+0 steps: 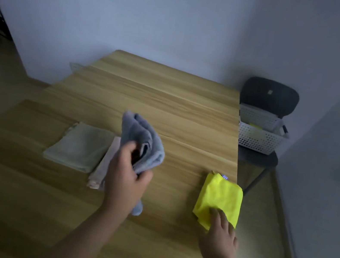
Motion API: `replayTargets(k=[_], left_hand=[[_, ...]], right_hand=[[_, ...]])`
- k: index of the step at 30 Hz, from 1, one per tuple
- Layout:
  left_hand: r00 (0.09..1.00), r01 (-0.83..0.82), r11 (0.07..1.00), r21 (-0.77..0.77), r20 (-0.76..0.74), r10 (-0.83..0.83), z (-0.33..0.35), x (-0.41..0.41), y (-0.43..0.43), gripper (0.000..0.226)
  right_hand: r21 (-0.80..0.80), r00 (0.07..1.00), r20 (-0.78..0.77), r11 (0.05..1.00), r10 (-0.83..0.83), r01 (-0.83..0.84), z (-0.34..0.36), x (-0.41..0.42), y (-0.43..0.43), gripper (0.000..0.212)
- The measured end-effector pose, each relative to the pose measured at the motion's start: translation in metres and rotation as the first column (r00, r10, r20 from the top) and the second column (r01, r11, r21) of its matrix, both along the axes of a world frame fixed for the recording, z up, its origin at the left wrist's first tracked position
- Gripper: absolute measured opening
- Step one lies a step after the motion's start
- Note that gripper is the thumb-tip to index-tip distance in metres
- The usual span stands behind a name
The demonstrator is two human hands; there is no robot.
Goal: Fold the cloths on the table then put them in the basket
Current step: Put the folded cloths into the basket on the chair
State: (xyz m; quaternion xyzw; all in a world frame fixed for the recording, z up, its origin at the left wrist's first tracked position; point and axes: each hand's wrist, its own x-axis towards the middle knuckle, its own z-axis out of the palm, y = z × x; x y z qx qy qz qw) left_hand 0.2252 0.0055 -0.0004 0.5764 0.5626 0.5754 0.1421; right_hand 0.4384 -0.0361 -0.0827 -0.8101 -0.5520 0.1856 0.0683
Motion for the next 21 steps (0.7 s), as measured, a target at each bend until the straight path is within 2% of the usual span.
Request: replayTargets(k=[1, 2, 3, 4, 5, 7, 10, 14, 16, 18, 21], left_hand=[[0.975, 0.043, 0.999, -0.031, -0.219, -0.049, -0.008, 0.003, 0.0, 0.049], [0.905, 0.072, 0.985, -0.156, -0.405, -0.13, -0.018, 0.004, -0.001, 0.054], [0.814, 0.054, 0.937, -0.344, -0.529, -0.241, -0.032, 0.005, -0.003, 0.059], [0.708, -0.002, 0.852, -0.524, -0.602, -0.369, -0.049, 0.005, -0.009, 0.059], [0.601, -0.058, 0.769, -0.636, -0.638, -0.482, -0.064, 0.006, -0.014, 0.057], [0.464, -0.134, 0.704, -0.698, -0.672, -0.578, -0.082, 0.009, -0.021, 0.06], [0.434, -0.154, 0.7, -0.697, -0.684, -0.586, -0.083, 0.013, -0.015, 0.055], [0.416, -0.173, 0.718, -0.674, -0.711, -0.566, -0.082, 0.018, -0.018, 0.059], [0.426, -0.163, 0.726, -0.668, -0.711, -0.559, -0.084, 0.019, -0.021, 0.063], [0.425, -0.133, 0.721, -0.68, -0.696, -0.579, -0.085, 0.023, -0.025, 0.065], [0.424, -0.093, 0.717, -0.691, -0.679, -0.599, -0.088, 0.039, -0.041, 0.062]], right_hand=[[-0.054, 0.999, 0.005, 0.998, 0.038, -0.037, 0.001, -0.001, 0.004, 0.063], [-0.079, 0.998, 0.015, 0.995, 0.059, -0.057, 0.001, -0.002, 0.006, 0.065], [-0.085, 0.996, 0.038, 0.994, 0.076, -0.073, 0.001, -0.003, 0.007, 0.066], [-0.081, 0.994, 0.064, 0.993, 0.093, -0.088, 0.001, -0.004, 0.006, 0.067], [-0.073, 0.991, 0.08, 0.992, 0.105, -0.1, 0.002, -0.005, 0.004, 0.067], [-0.065, 0.989, 0.09, 0.992, 0.117, -0.112, 0.001, -0.007, -0.001, 0.063], [-0.061, 0.991, 0.087, 0.994, 0.098, -0.093, 0.0, -0.005, -0.008, 0.046], [-0.059, 0.979, 0.186, 0.996, 0.082, -0.072, 0.0, -0.002, -0.018, 0.029], [-0.04, 0.994, 0.108, 0.999, 0.025, -0.021, -0.002, 0.001, -0.022, 0.027], [-0.025, 0.997, -0.06, 0.998, -0.057, 0.055, -0.003, 0.009, -0.026, 0.042], [-0.059, 0.971, -0.185, 0.988, -0.153, 0.144, -0.001, 0.03, -0.031, 0.085]])
